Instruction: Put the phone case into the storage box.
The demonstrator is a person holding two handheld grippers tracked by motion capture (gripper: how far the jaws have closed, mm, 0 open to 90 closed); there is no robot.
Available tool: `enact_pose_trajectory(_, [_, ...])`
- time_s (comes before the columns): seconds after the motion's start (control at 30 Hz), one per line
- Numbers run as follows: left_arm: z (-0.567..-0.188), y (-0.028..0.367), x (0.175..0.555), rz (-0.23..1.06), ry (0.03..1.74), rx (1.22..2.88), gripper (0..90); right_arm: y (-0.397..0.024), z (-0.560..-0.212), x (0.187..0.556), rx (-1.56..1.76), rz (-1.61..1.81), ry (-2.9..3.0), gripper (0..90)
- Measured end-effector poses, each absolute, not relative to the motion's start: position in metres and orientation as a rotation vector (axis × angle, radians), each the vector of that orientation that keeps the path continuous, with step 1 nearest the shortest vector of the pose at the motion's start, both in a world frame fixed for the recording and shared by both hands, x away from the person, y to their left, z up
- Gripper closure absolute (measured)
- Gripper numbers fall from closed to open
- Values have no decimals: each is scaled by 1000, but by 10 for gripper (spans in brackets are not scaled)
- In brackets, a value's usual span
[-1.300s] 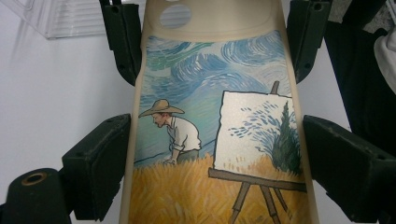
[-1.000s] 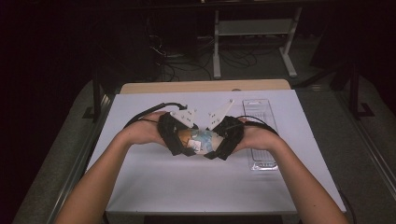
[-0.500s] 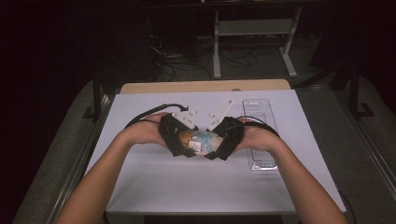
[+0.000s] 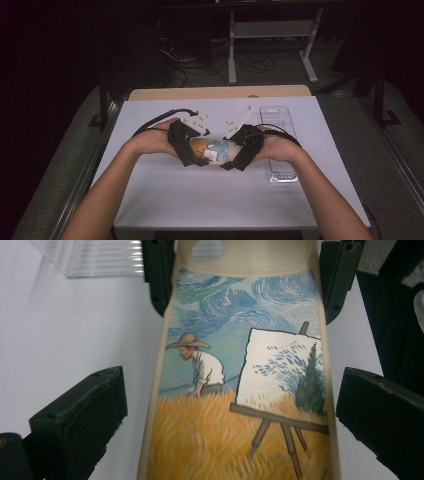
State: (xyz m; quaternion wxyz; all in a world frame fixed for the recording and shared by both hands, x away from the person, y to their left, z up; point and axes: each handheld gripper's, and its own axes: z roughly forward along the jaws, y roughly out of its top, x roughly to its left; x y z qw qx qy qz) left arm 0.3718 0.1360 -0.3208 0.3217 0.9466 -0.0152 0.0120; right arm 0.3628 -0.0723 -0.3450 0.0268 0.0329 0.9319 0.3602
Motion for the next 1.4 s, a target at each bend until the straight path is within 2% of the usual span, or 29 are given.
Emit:
enact_pose_trajectory(0.7, [-336,183,366,148,318,2362,0,-99,-360,365,327,1123,2810,99])
enact_pose_trajectory(1.4, [-363,195,357,214,521,2255,0,-118,-369,358,559,1177,2752,98])
